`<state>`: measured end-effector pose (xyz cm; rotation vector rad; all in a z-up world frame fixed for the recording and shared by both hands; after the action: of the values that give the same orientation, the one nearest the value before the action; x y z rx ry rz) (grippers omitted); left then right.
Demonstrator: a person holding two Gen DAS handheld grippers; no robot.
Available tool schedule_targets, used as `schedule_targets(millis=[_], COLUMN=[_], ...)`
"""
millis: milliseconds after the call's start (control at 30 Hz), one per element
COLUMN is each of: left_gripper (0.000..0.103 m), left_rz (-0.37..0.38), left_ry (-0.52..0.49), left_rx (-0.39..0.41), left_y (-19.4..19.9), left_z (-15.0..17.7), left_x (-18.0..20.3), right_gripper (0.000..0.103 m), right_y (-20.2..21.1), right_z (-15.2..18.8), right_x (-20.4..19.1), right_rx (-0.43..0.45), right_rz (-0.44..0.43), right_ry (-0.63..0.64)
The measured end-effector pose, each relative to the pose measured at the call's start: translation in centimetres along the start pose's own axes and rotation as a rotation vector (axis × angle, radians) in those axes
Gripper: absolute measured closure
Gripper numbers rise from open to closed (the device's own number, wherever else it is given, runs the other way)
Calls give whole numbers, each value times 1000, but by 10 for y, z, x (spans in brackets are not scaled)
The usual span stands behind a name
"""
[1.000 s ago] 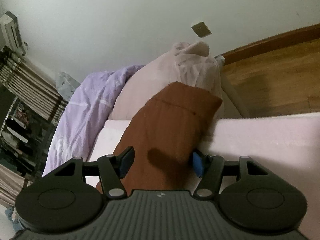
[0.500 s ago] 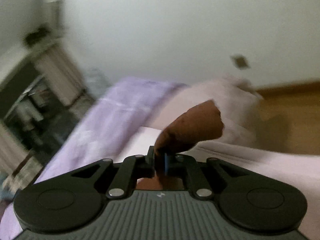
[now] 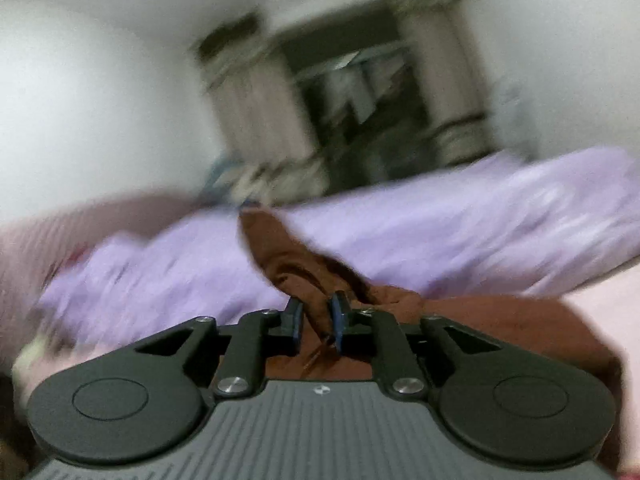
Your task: Fold large clothes
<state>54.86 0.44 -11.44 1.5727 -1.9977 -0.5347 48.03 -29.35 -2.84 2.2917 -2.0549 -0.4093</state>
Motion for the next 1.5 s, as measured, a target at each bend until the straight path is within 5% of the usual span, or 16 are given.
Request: schedule_targets(millis=[133,200,267,433,567,600,633,700,733,967,1133,1367,1500], left_gripper=[0,0,0,8,15,26,52,83,91,91,86,75,65], left_rz=[190,278,343,470,450,433,423,438,443,375,308,330,260], left_ry=[108,167,226,307,274,269,262,241,235,177,175,229,153], left_rx=[-69,-108,-142,-222,-272,-281,-284,-283,-270,-126,-230,-223,-161], left_y=[1,-3,-11,-37,-59,-65,-70,-71,-69,-50,-84,-96,-66], left_z=[-1,-3,-5,-5,-1,-1,-2,-4,-7,-32,-4,-8,-20], left_x=[14,23,33,76,110,114,118,128,130,109,100,87,85], right_gripper=[70,66,52,48,48,48,48,48,48,46,46,48,47], right_y=[-40,-30,-12,29,51,52,51,47,45,40,21,16,22], right_z=[60,62,50,25,36,44,51,67,72,66,91,106,88], right_x=[-47,-48,-33,46,97,108,114,125,127,120,130,122,121], right_rx=[-264,-257,-221,-150,-166,-180,-194,-231,-247,-182,-269,-303,-305], right_rz=[-53,-64,-47,163,302,323,335,348,351,329,349,380,382], right_ry=[142,122,58,-110,-164,-180,-193,-224,-236,-242,-270,-159,-179])
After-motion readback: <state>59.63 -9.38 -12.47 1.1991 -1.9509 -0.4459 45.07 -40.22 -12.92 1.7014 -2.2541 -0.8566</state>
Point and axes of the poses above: each gripper's, at about its wrist camera, not at the fingertips, and y roughly against the way its jaws point, x to its right, z to its underside, the point moved 7 cm from there along -y, roughly the way its jaws point, and after that the axes turned 5 degrees about y, right-handed, at the moved point
